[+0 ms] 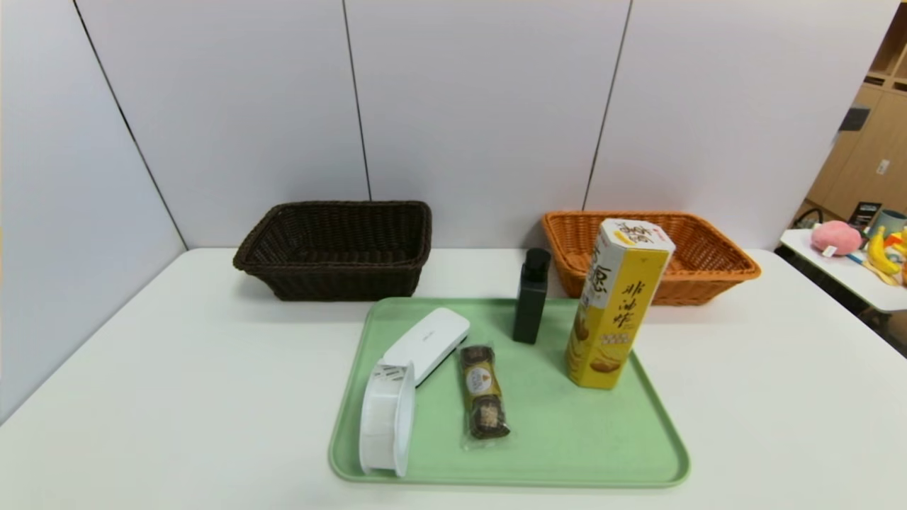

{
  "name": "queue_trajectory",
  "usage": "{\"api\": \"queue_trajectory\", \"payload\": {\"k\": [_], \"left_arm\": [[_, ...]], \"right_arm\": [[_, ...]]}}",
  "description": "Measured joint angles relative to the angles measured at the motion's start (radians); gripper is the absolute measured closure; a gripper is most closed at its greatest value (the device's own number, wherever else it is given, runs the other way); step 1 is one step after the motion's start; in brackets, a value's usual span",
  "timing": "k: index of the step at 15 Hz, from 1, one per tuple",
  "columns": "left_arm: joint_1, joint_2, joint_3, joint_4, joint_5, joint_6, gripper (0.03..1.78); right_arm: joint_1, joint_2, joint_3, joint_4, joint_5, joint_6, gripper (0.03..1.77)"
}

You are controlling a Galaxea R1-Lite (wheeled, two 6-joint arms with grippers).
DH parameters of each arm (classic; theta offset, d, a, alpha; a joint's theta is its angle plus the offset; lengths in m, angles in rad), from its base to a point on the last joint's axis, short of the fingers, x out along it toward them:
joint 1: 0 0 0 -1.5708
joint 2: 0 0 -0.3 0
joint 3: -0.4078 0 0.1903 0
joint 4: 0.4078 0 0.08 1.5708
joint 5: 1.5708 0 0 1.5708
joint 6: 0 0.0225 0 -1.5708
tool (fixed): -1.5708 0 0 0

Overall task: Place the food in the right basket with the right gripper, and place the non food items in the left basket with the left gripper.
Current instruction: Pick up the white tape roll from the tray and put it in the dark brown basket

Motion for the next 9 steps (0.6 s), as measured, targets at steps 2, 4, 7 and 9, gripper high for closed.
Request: {"api": "queue_trajectory", "payload": {"k": [2,4,7,9], "left_arm": [[0.000,0.000,0.000,0.000,0.001,-0.007,0.12],[0.000,0.002,-0.027,0.015,-0.001,0.012,0.12],[-0.001,0.078,-0.200,0.093,-0.020,0.035,0.12],[-0.002,0.202,-0.356,0.154,-0.036,0.020,0.12]], "right_arm": [[0.000,0.001,0.000,0.007,0.000,0.000,0.09],[0.000,0.004,-0.010,0.021,0.000,-0.006,0.09],[0.001,0.065,-0.157,0.087,0.023,0.004,0.09],[0.004,0.195,-0.349,0.156,0.046,0.039,0.09]]}}
